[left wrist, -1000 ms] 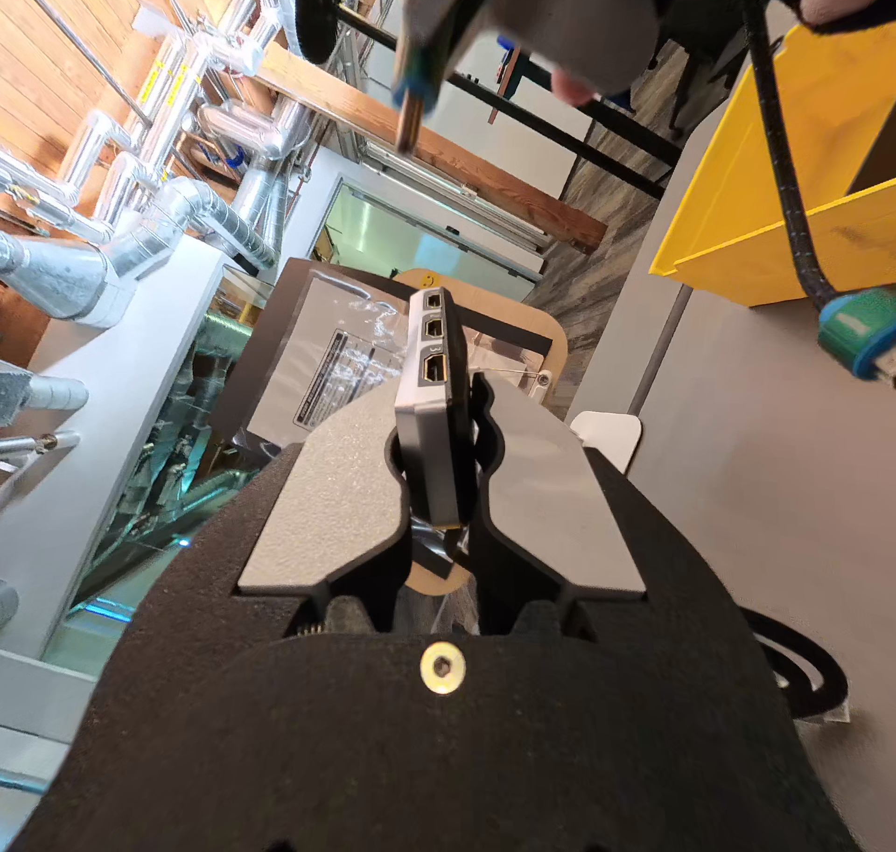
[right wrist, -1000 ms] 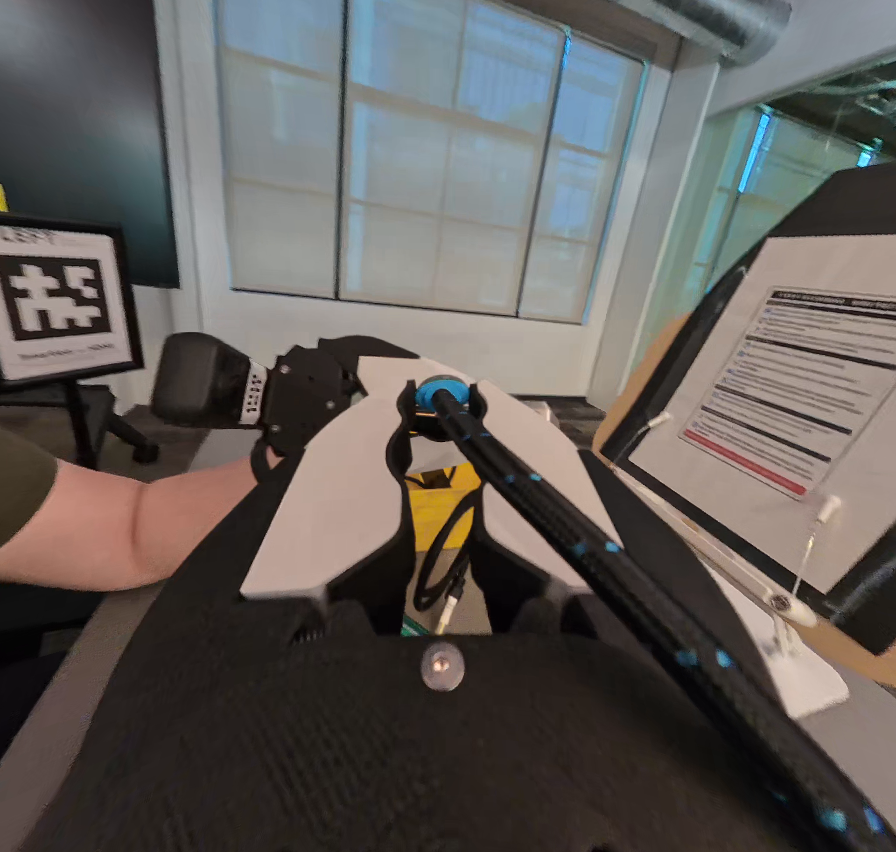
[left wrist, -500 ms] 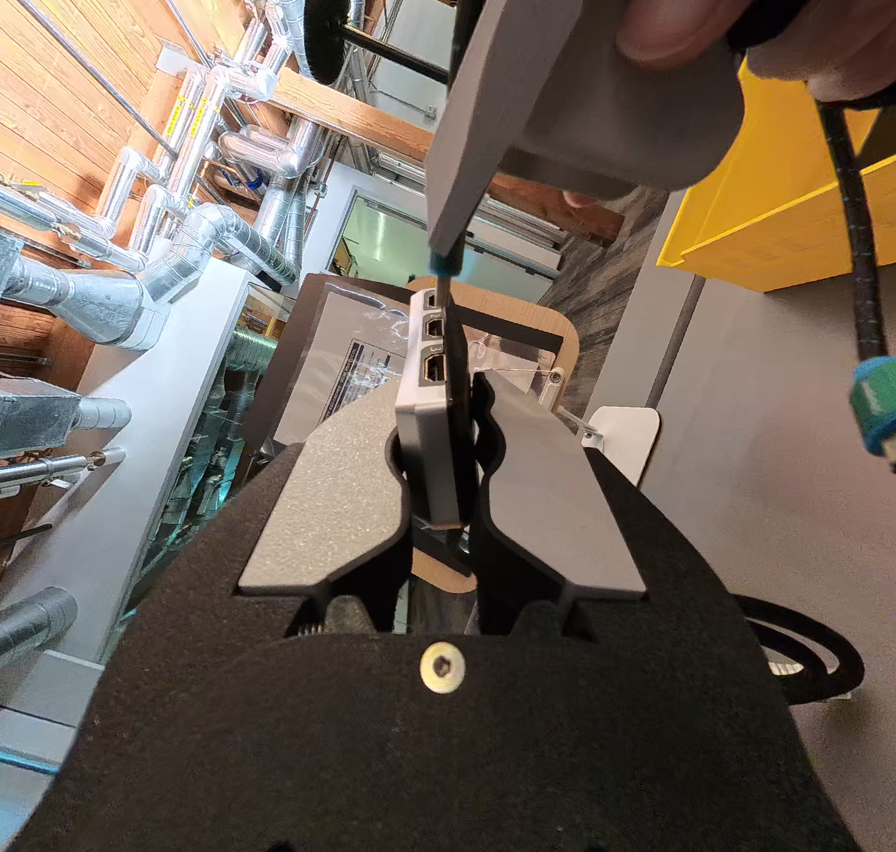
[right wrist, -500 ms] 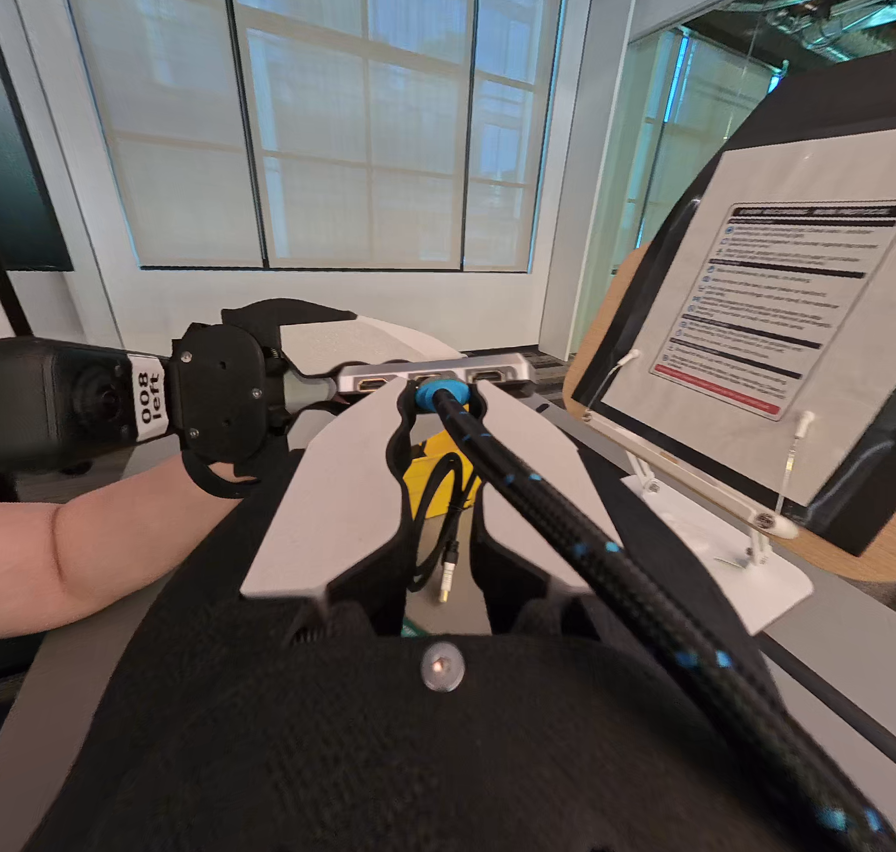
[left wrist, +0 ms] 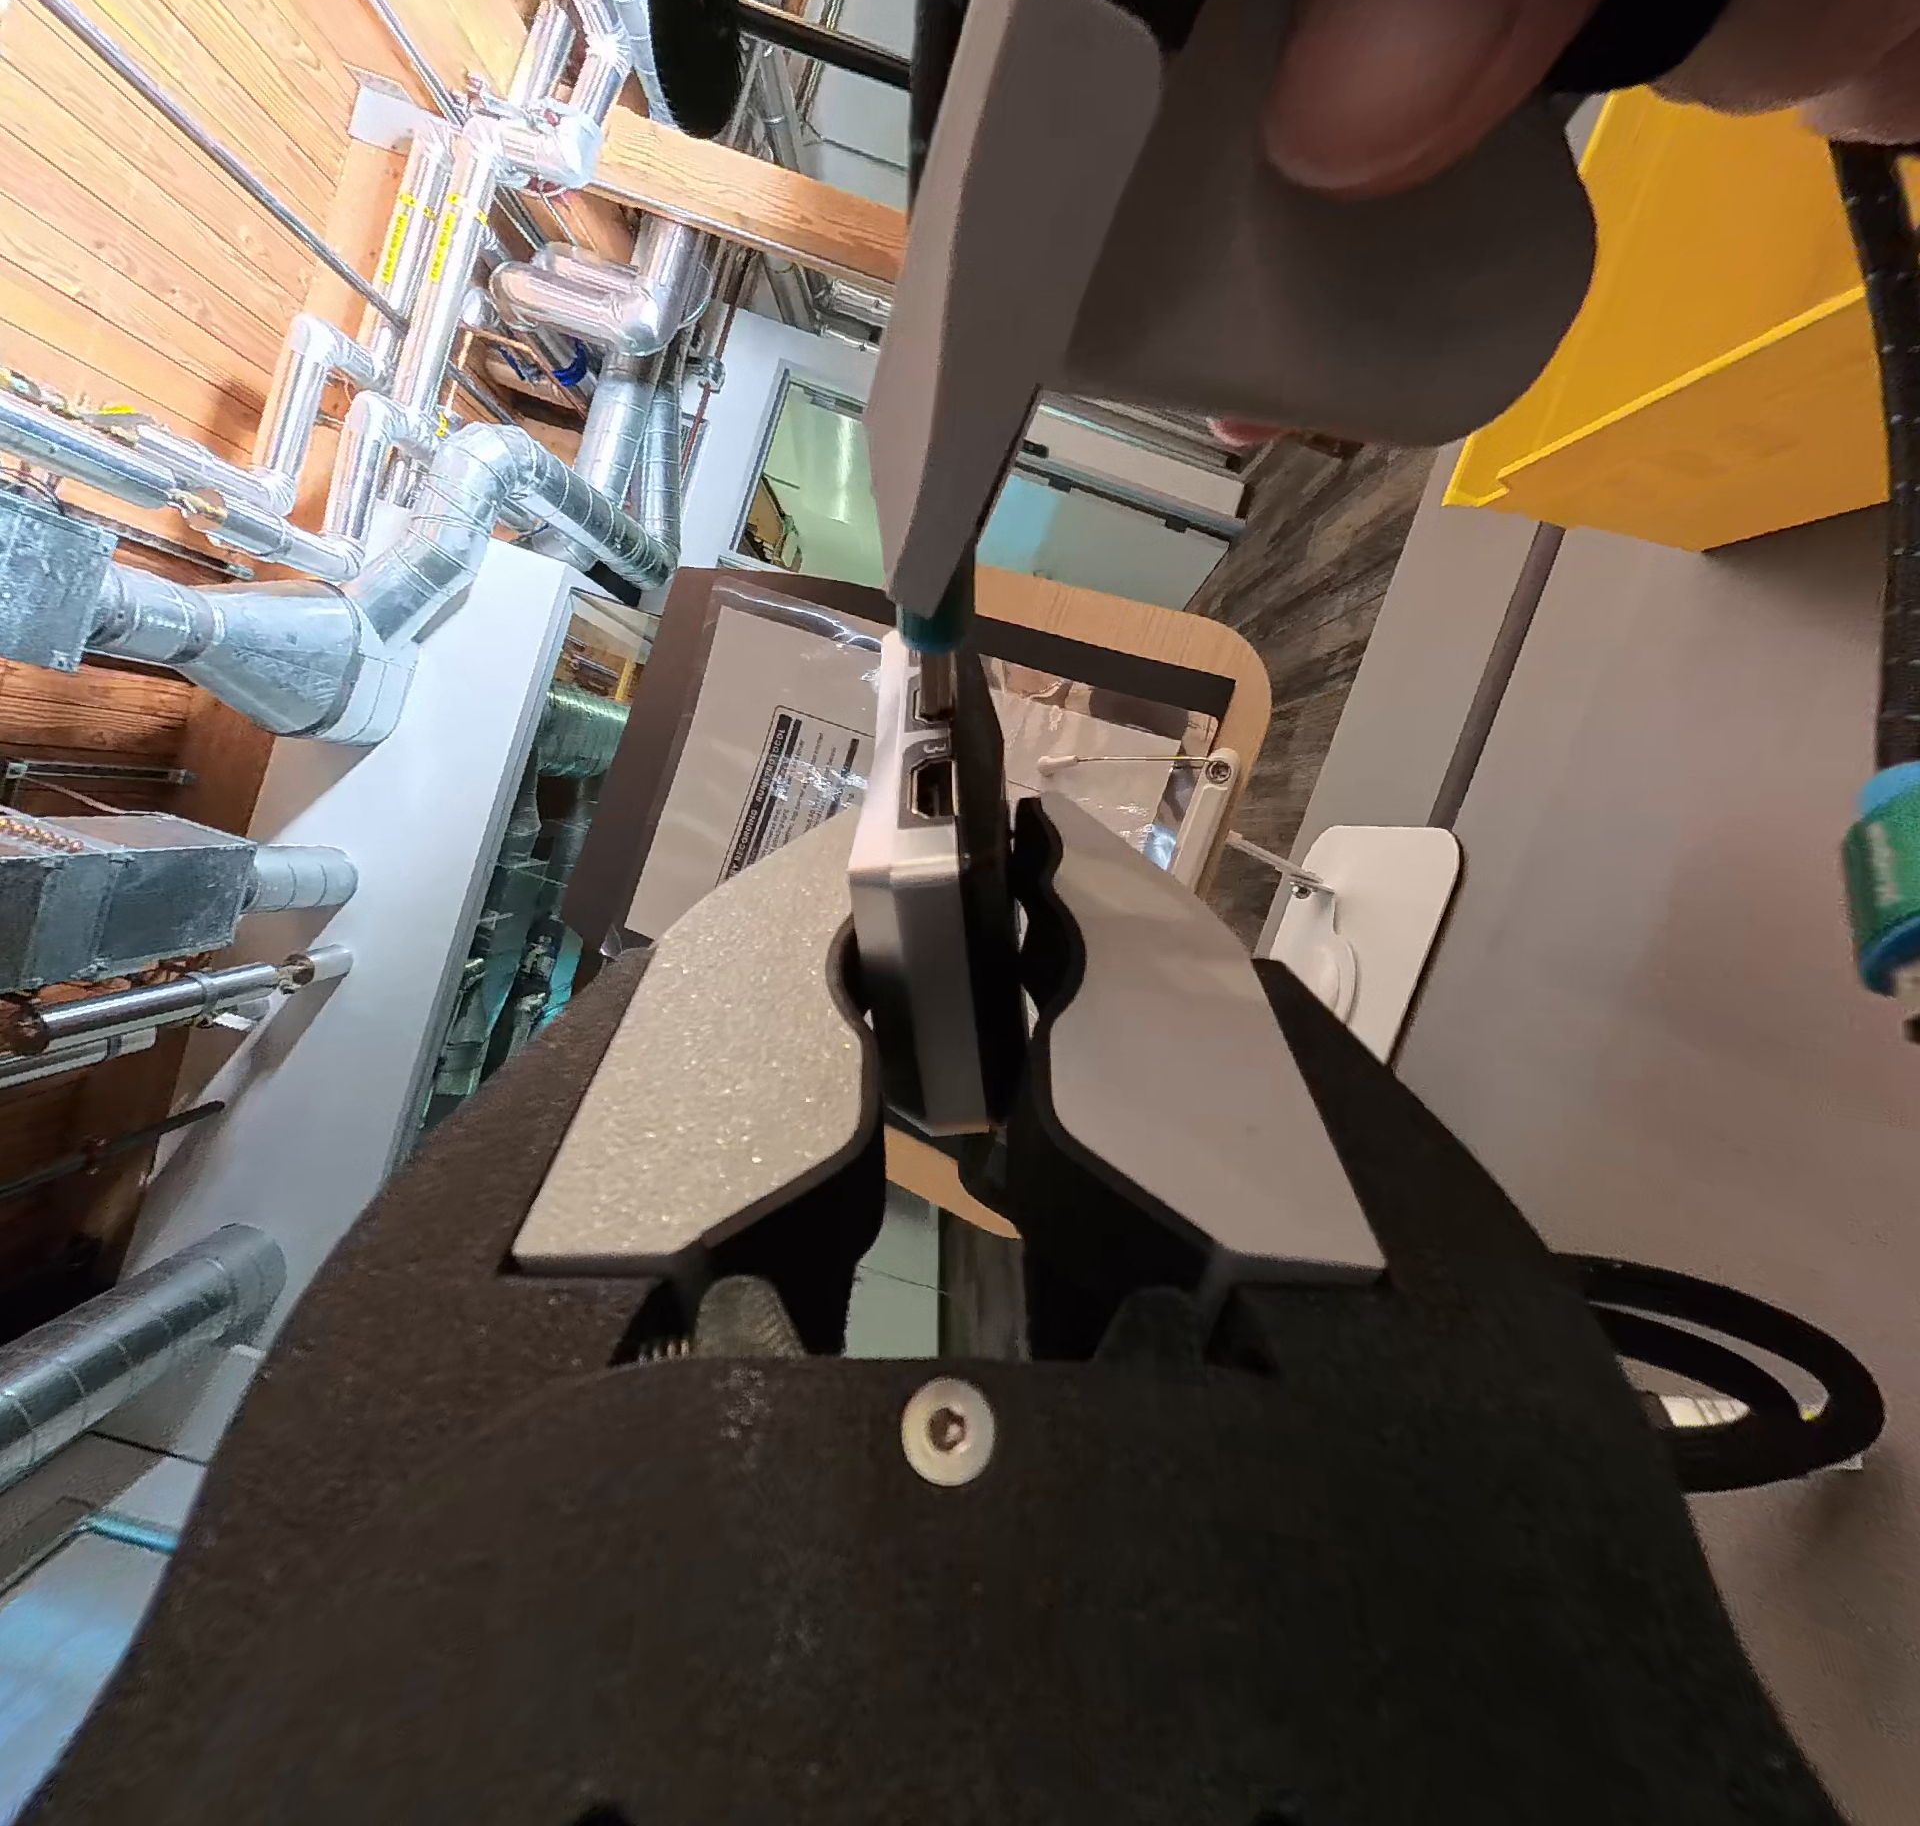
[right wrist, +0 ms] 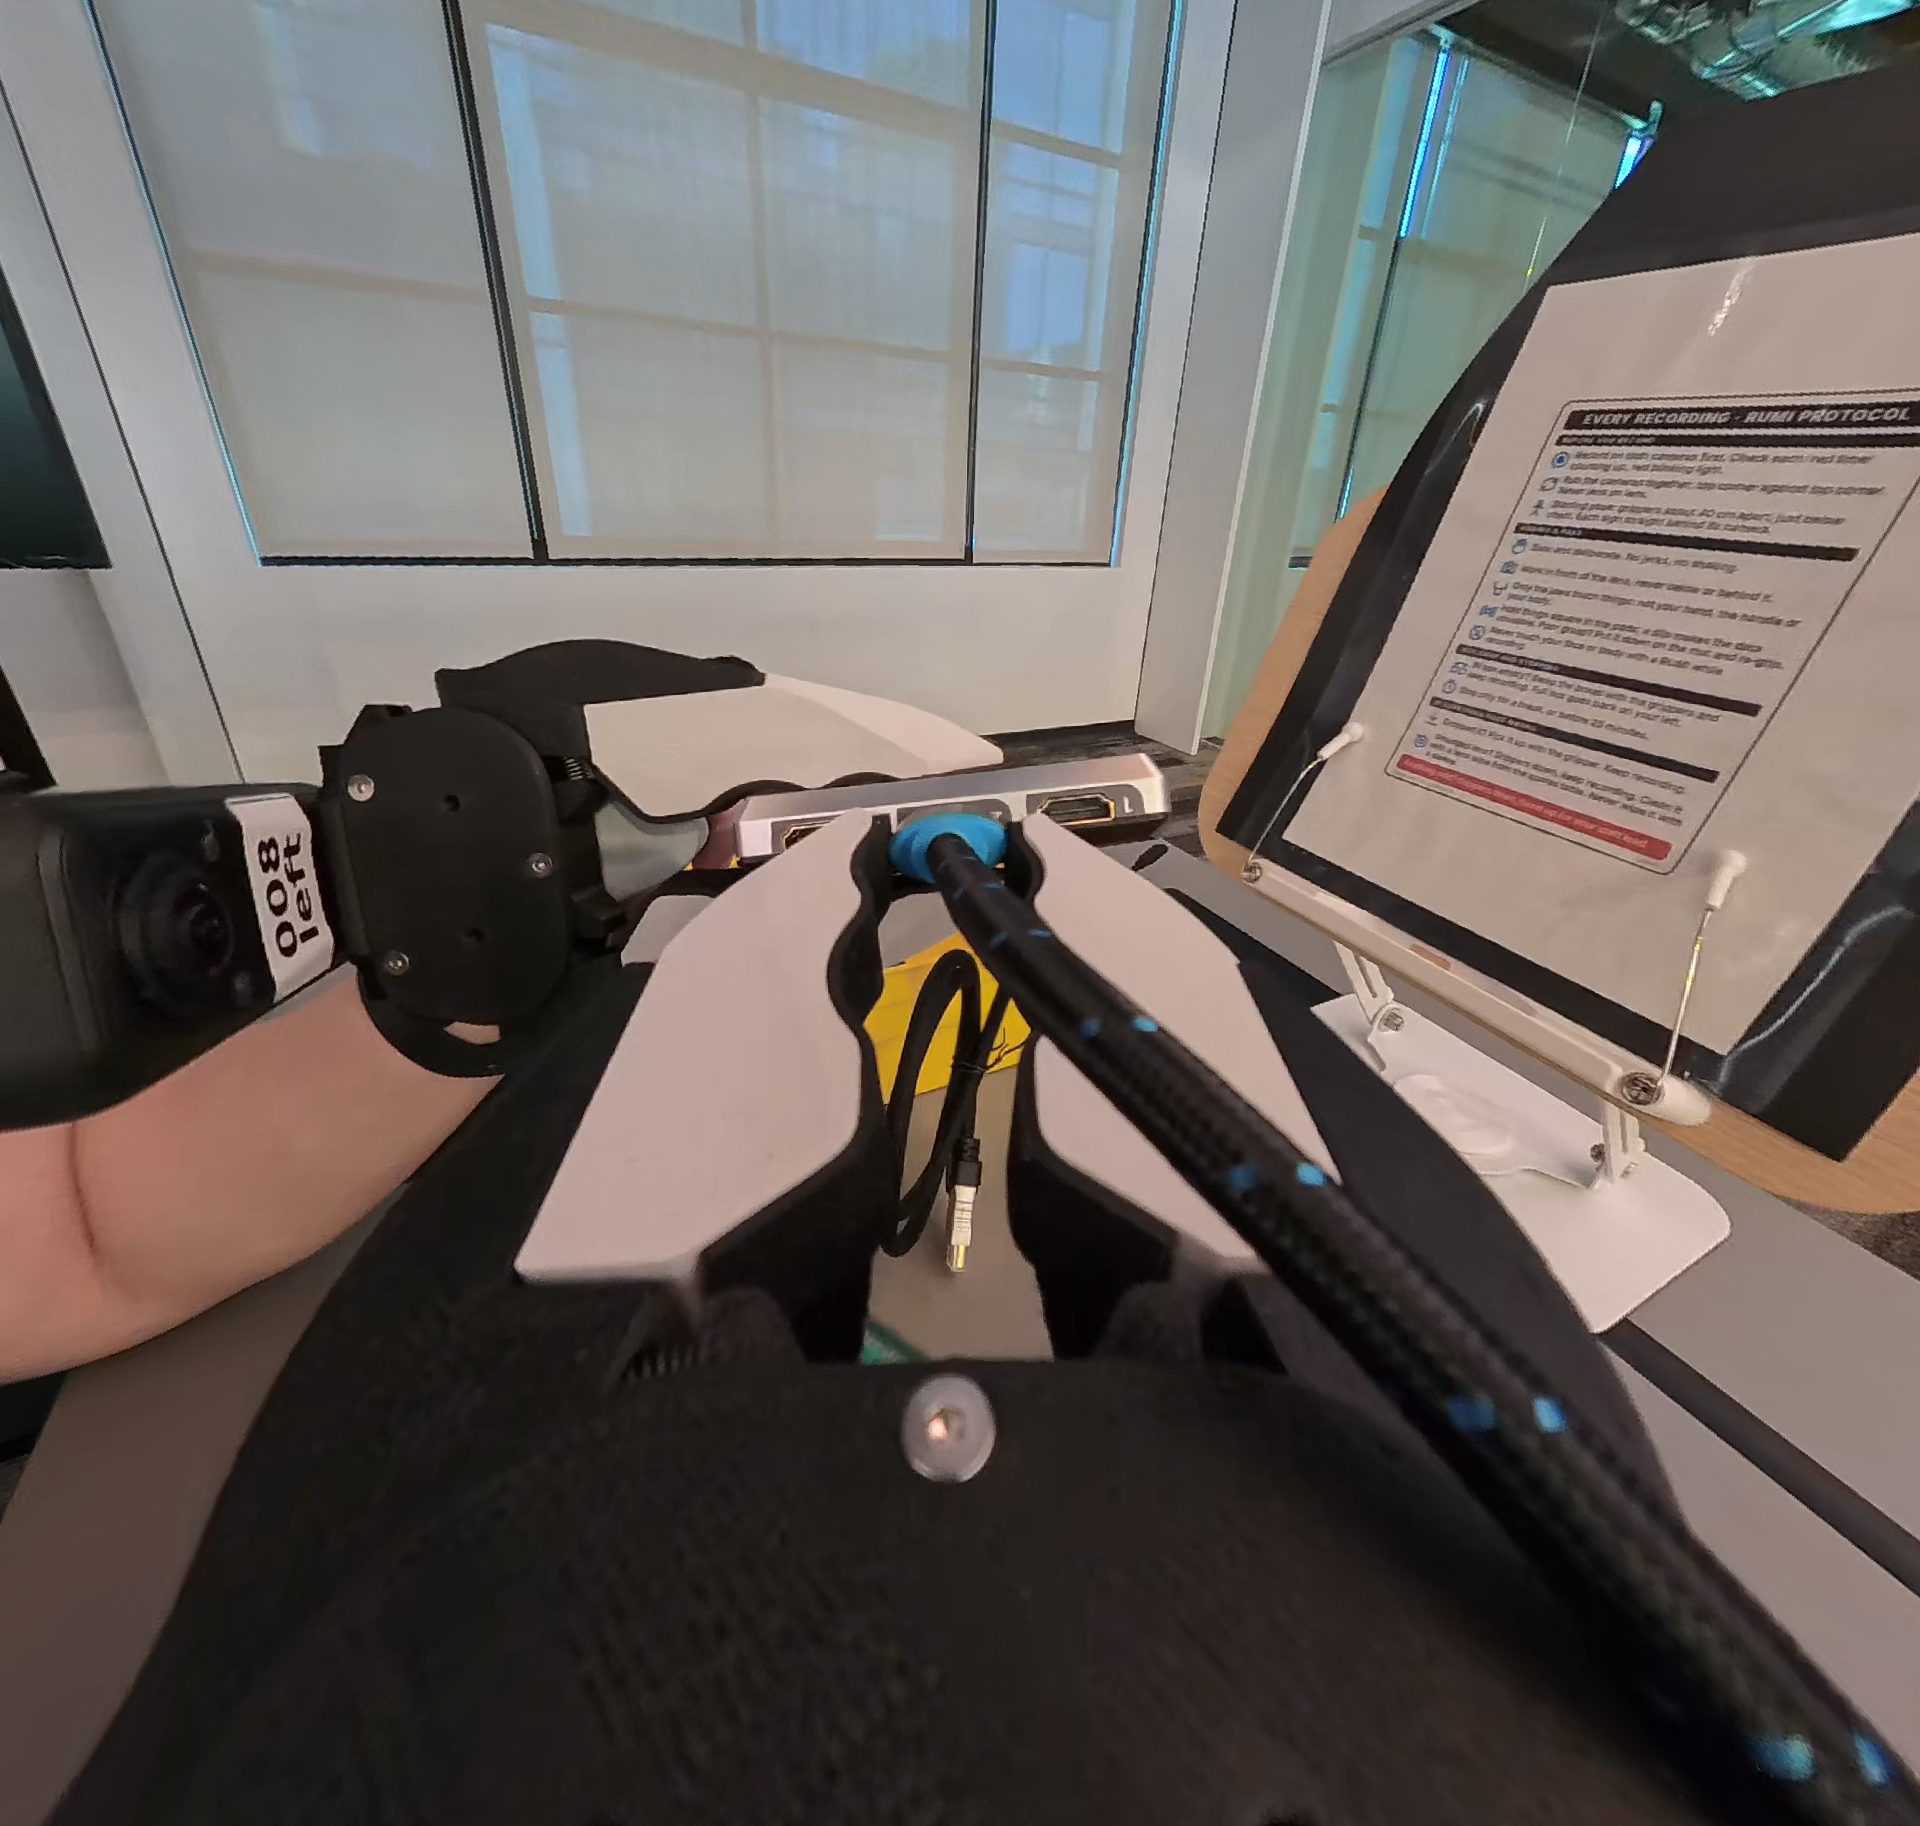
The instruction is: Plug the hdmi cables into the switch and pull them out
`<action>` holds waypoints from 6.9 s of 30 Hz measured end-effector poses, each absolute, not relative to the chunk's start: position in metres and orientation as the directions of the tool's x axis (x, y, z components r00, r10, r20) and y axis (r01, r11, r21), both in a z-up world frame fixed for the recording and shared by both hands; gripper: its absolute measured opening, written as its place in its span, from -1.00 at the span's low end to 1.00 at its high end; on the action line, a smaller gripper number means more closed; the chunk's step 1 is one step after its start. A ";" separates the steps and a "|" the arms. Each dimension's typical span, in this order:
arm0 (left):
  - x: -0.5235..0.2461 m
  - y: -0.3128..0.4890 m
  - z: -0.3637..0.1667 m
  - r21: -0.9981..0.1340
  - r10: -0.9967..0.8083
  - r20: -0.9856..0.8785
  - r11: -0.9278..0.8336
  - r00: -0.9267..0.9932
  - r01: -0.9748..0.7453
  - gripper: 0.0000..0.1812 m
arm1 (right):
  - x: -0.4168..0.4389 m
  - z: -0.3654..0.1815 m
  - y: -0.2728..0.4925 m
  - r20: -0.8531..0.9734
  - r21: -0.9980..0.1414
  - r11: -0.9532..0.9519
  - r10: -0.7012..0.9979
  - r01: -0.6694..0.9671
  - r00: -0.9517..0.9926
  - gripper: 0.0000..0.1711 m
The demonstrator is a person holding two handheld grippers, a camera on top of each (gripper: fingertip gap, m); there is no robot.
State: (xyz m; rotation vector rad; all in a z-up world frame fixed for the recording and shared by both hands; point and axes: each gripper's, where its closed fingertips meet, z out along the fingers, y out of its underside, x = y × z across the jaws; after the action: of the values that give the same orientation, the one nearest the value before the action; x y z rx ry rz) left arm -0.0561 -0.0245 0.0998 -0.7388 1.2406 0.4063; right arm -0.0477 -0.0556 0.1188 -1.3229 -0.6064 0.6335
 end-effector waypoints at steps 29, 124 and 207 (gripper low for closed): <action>-0.057 -0.027 0.099 -0.195 -0.033 -0.970 0.693 0.241 -0.694 -0.75 | -0.050 0.117 -0.058 0.061 -0.989 0.135 0.743 -0.060 0.667 -0.75; -0.082 -0.184 -0.004 -0.725 -0.492 0.586 0.038 -0.644 -0.688 -0.75 | -0.067 0.047 -0.181 0.523 -0.735 0.552 0.831 0.395 -0.189 -0.75; -0.068 -0.117 0.045 -0.821 -0.737 0.499 -0.236 -0.455 -0.519 -0.75 | -0.051 0.078 -0.095 0.167 -0.974 0.115 0.948 0.197 0.272 -0.63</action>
State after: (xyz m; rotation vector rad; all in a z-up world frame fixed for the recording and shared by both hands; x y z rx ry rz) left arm -0.0685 -0.1168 0.0455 -1.5264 1.8160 -1.7675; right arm -0.0506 -0.0952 0.0783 -1.3531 -1.1801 0.7989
